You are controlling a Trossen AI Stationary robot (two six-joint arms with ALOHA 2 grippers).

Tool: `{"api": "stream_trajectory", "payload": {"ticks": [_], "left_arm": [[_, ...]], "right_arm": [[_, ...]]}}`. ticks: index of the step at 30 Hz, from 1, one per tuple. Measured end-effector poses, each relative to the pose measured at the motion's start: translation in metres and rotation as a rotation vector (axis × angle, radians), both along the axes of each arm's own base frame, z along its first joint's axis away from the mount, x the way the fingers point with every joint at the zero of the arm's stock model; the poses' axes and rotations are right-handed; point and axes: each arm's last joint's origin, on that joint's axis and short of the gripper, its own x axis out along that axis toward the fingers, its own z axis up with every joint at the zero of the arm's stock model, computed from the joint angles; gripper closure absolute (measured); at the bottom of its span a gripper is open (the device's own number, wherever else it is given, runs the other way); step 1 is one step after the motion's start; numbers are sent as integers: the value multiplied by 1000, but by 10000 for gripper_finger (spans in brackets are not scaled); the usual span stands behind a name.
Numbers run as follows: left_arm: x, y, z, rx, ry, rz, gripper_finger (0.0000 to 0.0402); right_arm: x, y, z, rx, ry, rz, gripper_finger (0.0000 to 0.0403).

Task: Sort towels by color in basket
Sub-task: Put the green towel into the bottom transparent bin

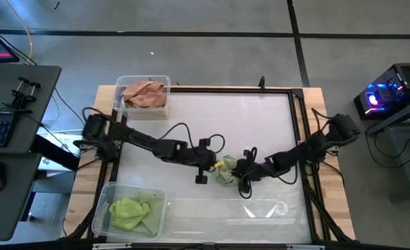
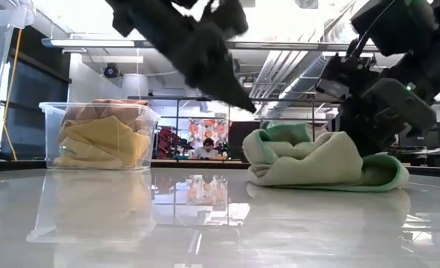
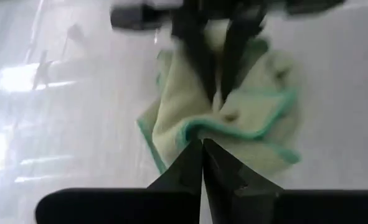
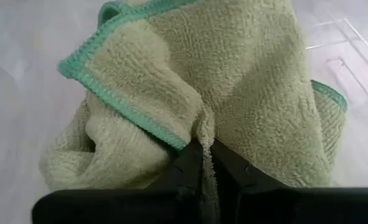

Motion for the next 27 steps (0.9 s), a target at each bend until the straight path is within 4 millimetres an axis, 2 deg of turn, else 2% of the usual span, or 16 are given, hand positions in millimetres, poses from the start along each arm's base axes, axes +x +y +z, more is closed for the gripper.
{"api": "stream_trajectory", "payload": {"ticks": [3,7,11,15,19,24,27], "left_arm": [[-1,-6,14,-31,-63,-68,401],[8,-11,17,-44,-169,-135,401],[19,-11,-9,-52,-160,-140,401],[26,-8,-45,-81,-99,-101,401],[27,-3,-73,-124,-7,-43,401],[27,0,-83,-152,35,-7,401],[27,0,-83,-151,38,-6,401]], "right_arm": [[0,0,-2,2,4,-3,387],[1,0,-1,17,-2,-11,386],[2,1,0,53,-26,-26,369],[5,0,3,67,-64,-3,324],[2,-2,21,82,-102,27,293],[-18,-2,54,97,-114,48,290],[-37,0,65,122,-51,50,290]]}}
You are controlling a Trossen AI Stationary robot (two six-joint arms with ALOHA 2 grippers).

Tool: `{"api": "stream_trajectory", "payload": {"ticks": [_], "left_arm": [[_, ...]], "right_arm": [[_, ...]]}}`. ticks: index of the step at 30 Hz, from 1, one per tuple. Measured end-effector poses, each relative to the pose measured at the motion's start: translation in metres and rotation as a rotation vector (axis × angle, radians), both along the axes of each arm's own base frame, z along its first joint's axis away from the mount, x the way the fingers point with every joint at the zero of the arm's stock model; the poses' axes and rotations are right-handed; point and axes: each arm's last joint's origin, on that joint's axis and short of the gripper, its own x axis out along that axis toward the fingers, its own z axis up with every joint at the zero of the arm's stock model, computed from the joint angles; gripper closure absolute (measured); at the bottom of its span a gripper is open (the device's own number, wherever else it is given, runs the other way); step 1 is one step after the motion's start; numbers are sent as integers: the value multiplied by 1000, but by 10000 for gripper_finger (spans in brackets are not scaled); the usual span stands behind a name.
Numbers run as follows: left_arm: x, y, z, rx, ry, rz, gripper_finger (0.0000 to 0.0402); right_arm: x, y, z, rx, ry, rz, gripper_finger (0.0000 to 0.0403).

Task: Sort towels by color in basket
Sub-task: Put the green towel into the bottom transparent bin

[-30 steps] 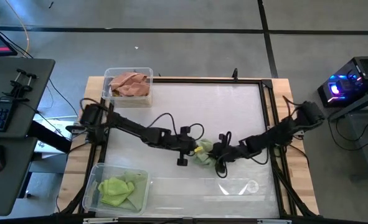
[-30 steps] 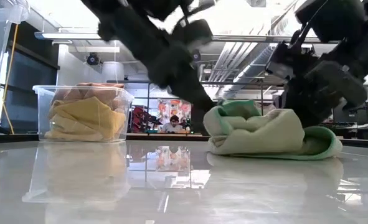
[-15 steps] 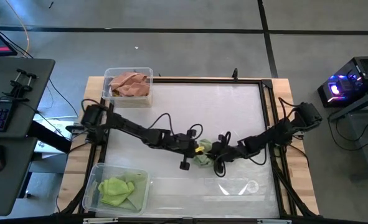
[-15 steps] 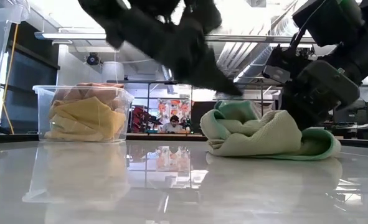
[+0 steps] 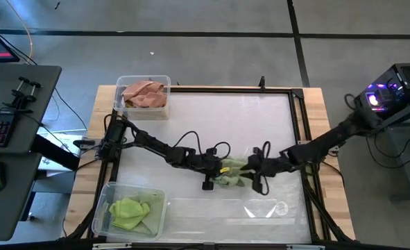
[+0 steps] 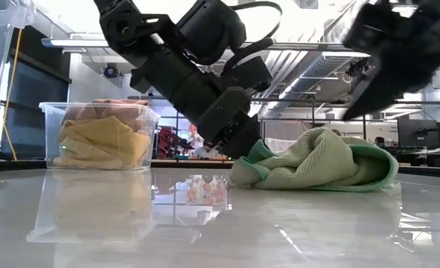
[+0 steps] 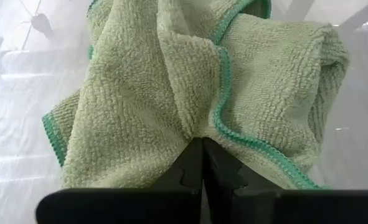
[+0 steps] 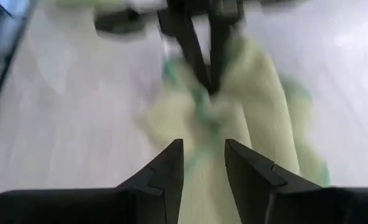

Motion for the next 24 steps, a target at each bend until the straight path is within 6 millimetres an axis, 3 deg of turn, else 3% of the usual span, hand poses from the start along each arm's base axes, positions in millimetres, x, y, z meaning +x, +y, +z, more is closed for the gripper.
{"api": "stream_trajectory", "payload": {"ticks": [6,11,17,24], "left_arm": [[0,0,-1,-1,-9,1,401],[2,0,0,10,-33,-11,401],[3,0,1,18,-55,-18,401],[3,0,1,29,-59,-28,401]], "right_arm": [[-34,5,-11,79,269,-143,290],[-36,15,-31,80,365,-211,290],[-10,23,-48,-39,196,-193,290],[14,23,-29,-164,-102,-157,290]]}}
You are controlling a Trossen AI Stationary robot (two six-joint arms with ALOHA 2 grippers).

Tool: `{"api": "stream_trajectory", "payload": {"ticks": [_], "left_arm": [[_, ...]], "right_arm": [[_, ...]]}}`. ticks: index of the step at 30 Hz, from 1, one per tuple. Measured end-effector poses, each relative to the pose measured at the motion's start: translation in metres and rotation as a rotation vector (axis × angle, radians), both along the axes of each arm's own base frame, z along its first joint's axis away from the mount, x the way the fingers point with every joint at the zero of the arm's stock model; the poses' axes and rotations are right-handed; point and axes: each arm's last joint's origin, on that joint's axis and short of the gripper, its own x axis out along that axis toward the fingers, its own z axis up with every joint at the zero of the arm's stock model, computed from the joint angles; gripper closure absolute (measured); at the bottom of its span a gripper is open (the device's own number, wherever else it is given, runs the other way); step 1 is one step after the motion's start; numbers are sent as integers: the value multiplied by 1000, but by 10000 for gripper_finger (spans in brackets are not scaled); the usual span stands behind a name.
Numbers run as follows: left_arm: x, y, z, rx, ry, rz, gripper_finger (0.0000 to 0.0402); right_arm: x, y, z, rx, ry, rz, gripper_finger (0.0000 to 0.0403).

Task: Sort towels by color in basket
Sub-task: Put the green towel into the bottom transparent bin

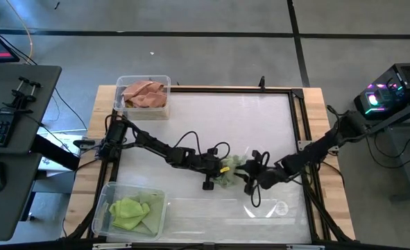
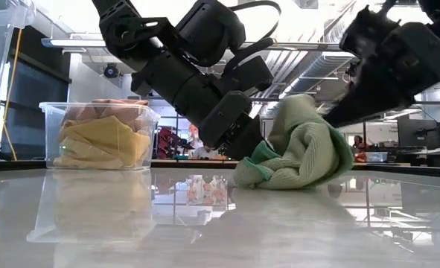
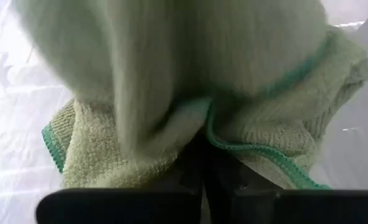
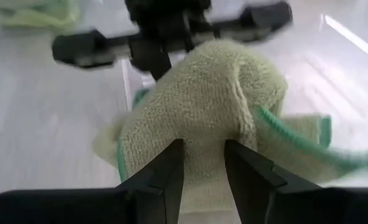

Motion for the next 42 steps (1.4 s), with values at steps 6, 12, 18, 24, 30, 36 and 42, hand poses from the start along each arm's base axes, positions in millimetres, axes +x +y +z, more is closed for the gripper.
{"api": "stream_trajectory", "payload": {"ticks": [6,12,18,24,30,36,42], "left_arm": [[1,0,1,5,-14,-5,401],[1,0,1,10,-19,-9,401],[1,0,1,10,-20,-10,401],[-5,-6,22,94,-19,-51,401],[-18,-20,59,214,-47,-64,401],[-22,-46,74,362,-146,-231,395],[-21,-62,63,465,-182,-368,325]], "right_arm": [[13,-7,-5,-71,13,135,280],[27,-11,-20,-11,19,275,210],[31,-14,-39,-65,92,293,162],[30,-15,-50,-47,147,261,209],[28,-16,-52,-23,163,235,323],[31,-15,-49,-23,97,222,388],[40,-23,-43,50,10,208,384]]}}
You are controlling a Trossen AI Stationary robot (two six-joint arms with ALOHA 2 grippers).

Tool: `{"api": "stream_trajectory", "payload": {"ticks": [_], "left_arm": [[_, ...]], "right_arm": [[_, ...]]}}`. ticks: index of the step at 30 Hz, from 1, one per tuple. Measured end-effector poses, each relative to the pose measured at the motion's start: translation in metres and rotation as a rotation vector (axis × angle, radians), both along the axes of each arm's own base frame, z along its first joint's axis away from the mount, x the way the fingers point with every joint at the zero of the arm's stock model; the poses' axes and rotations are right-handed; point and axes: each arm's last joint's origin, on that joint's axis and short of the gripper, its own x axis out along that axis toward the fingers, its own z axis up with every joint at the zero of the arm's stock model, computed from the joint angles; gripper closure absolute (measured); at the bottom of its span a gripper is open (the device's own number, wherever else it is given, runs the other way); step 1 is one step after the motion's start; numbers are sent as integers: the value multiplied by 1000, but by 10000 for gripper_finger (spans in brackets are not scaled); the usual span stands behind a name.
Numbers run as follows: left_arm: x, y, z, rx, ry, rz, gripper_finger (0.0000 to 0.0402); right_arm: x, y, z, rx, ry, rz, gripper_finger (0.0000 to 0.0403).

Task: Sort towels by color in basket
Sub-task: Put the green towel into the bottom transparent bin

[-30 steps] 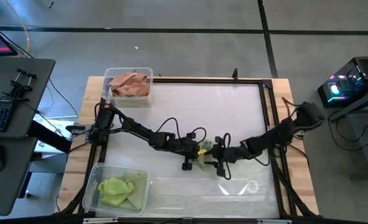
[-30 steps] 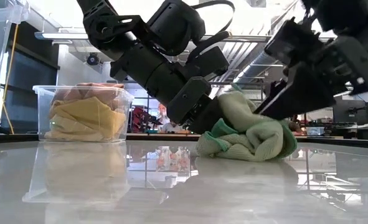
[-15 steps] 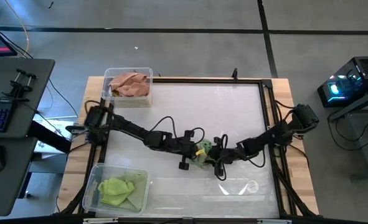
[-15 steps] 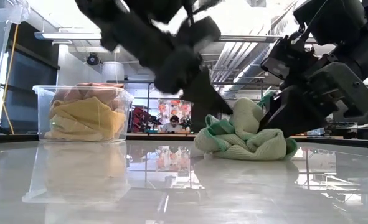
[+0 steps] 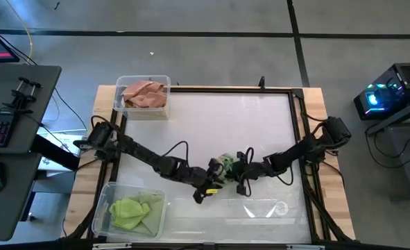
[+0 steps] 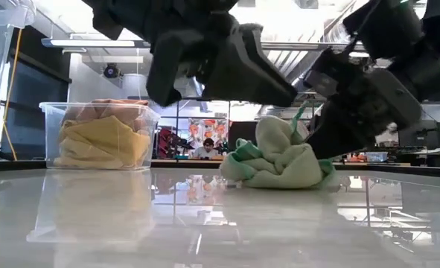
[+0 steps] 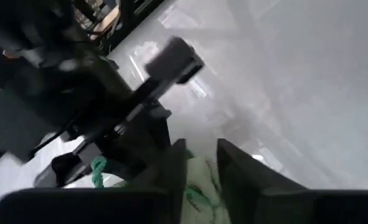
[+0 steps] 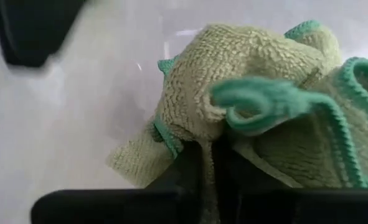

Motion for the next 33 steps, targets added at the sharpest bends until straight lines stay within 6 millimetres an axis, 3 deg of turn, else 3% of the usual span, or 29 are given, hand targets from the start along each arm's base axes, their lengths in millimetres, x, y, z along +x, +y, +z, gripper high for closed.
{"api": "stream_trajectory", "payload": {"ticks": [8,15,19,25,29,33], "left_arm": [[7,15,-24,36,59,72,204],[10,35,-46,-54,134,290,164],[11,39,-52,-124,151,368,163],[10,41,-57,-195,169,431,177],[9,41,-61,-211,198,452,222],[8,41,-62,-211,207,452,298]], "right_arm": [[10,-24,3,300,8,-52,390],[12,-33,3,318,5,-105,393],[12,-34,3,296,5,-92,379],[11,-33,13,310,-8,-15,322],[5,-28,37,340,-48,46,304],[-9,-19,64,277,-98,99,304]]}}
